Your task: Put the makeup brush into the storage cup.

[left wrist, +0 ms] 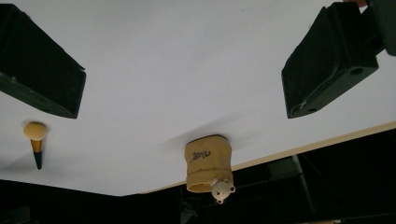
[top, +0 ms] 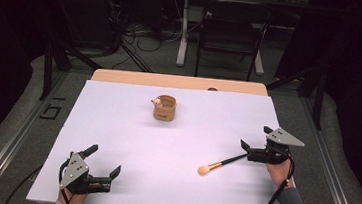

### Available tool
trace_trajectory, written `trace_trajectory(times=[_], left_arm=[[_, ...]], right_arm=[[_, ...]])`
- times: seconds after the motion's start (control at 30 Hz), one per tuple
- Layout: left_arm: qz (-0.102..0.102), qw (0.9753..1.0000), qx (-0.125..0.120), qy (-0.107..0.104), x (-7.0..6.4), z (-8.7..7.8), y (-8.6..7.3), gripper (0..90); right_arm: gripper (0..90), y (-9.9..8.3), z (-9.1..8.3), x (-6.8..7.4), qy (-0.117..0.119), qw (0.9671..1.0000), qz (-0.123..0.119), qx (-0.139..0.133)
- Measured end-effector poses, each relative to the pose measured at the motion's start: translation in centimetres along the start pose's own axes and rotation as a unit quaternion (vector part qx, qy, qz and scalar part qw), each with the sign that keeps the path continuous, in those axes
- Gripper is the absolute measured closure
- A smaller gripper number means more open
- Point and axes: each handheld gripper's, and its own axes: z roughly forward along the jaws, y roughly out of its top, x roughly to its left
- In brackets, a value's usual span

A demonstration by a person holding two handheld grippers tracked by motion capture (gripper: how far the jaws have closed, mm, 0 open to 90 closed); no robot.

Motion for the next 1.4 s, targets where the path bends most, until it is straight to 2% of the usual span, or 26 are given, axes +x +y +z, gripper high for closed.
trace_trajectory(times=[0.07, 0.1, 0.23, 0.33, 0.67, 0.83, 0.9, 0.93, 1.0, 1.07, 1.13, 1.2, 1.37, 1.4], left_arm=[[0.002, 1.0000, 0.000, 0.001, 0.0, 0.0, 0.0, 0.0], [0.000, 1.0000, 0.000, 0.001, 0.0, 0.0, 0.0, 0.0], [0.001, 1.0000, 0.001, 0.000, 0.1, 0.0, 0.0, 0.0], [0.001, 1.0000, -0.001, 0.000, 0.0, 0.0, 0.0, 0.0], [0.001, 1.0000, -0.001, -0.001, 0.0, 0.0, 0.0, 0.0], [0.002, 1.0000, -0.001, 0.000, 0.0, 0.0, 0.0, 0.0], [0.001, 1.0000, -0.001, 0.000, 0.0, 0.0, 0.0, 0.0], [0.001, 1.0000, -0.001, 0.000, 0.0, 0.0, 0.0, 0.0], [0.001, 1.0000, -0.001, 0.000, 0.0, 0.0, 0.0, 0.0], [0.001, 1.0000, -0.001, 0.000, 0.0, 0.0, 0.0, 0.0], [0.001, 1.0000, -0.001, 0.000, 0.0, 0.0, 0.0, 0.0], [0.001, 1.0000, -0.001, 0.000, 0.0, 0.0, 0.0, 0.0], [0.001, 1.0000, -0.002, -0.001, 0.0, 0.0, 0.0, 0.0], [0.001, 1.0000, -0.002, -0.001, 0.0, 0.0, 0.0, 0.0]], right_arm=[[0.0, 0.1, 0.1, 0.0, 0.004, 1.0000, -0.002, 0.006], [0.0, 0.2, 0.2, 0.0, 0.004, 0.9999, -0.012, 0.006], [0.0, 0.6, 0.4, -0.1, 0.027, 0.9991, -0.026, 0.018], [0.0, 0.9, 0.4, -0.3, 0.034, 0.9987, -0.031, 0.023], [0.0, 1.3, 0.4, -1.0, 0.041, 0.9976, -0.041, 0.037], [0.0, 1.6, 0.4, -1.3, 0.039, 0.9957, -0.052, 0.065], [0.0, 1.6, 0.5, -1.3, 0.040, 0.9954, -0.055, 0.067], [0.0, 1.7, 0.5, -1.3, 0.048, 0.9938, -0.061, 0.080], [0.0, 1.8, 0.6, -1.3, 0.050, 0.9937, -0.064, 0.078], [0.0, 2.0, 0.8, -1.2, 0.067, 0.9902, -0.076, 0.096], [0.4, 2.0, 0.9, -1.2, 0.070, 0.9892, -0.080, 0.101], [5.0, 2.3, 1.1, -1.2, 0.084, 0.9853, -0.094, 0.115], [4.5, 2.9, 1.6, -1.3, 0.100, 0.9783, -0.116, 0.140], [4.5, 2.9, 1.6, -1.3, 0.100, 0.9783, -0.116, 0.140]])
